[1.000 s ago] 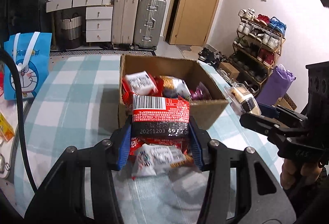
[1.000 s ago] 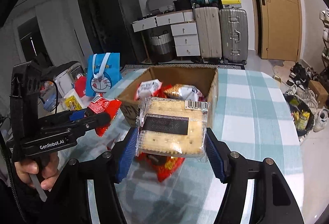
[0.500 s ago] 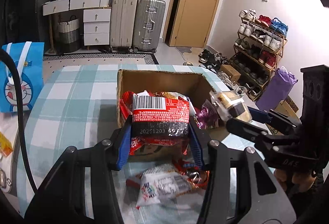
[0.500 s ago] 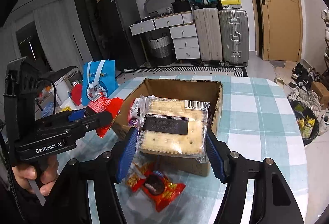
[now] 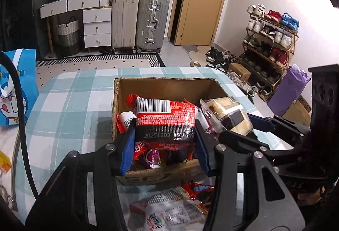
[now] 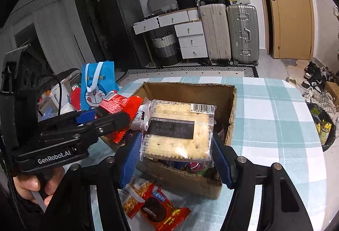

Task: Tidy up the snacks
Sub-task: 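Open both grippers to drop the wafer and cracker packs into the box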

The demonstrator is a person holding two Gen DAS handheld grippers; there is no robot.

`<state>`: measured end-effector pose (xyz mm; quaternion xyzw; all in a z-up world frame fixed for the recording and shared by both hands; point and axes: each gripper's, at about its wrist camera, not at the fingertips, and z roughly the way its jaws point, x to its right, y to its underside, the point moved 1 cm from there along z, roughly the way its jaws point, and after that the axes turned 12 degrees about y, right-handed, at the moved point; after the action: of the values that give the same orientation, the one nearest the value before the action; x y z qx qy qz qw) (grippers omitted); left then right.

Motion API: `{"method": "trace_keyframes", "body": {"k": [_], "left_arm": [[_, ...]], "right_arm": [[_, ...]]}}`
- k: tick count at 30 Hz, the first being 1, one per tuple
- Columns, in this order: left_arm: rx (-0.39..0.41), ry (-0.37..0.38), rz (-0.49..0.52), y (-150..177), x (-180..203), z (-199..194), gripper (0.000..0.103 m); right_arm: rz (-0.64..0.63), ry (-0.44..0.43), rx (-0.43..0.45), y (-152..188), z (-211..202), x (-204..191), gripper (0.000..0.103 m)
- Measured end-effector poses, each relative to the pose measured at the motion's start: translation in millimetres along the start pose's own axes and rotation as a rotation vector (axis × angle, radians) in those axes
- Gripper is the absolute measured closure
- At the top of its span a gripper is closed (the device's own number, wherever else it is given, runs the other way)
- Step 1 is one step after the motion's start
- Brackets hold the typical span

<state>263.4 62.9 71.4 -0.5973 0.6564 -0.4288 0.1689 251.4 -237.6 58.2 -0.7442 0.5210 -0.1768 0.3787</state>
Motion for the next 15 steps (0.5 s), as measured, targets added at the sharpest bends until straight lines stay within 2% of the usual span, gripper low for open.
{"method": "trace_keyframes", "body": {"k": [15], "left_arm": [[-0.04, -0.018, -0.002, 8, -17, 31, 0.056]], "right_arm": [[-0.026, -0.014, -0.016, -4, 24, -2, 0.038]]}}
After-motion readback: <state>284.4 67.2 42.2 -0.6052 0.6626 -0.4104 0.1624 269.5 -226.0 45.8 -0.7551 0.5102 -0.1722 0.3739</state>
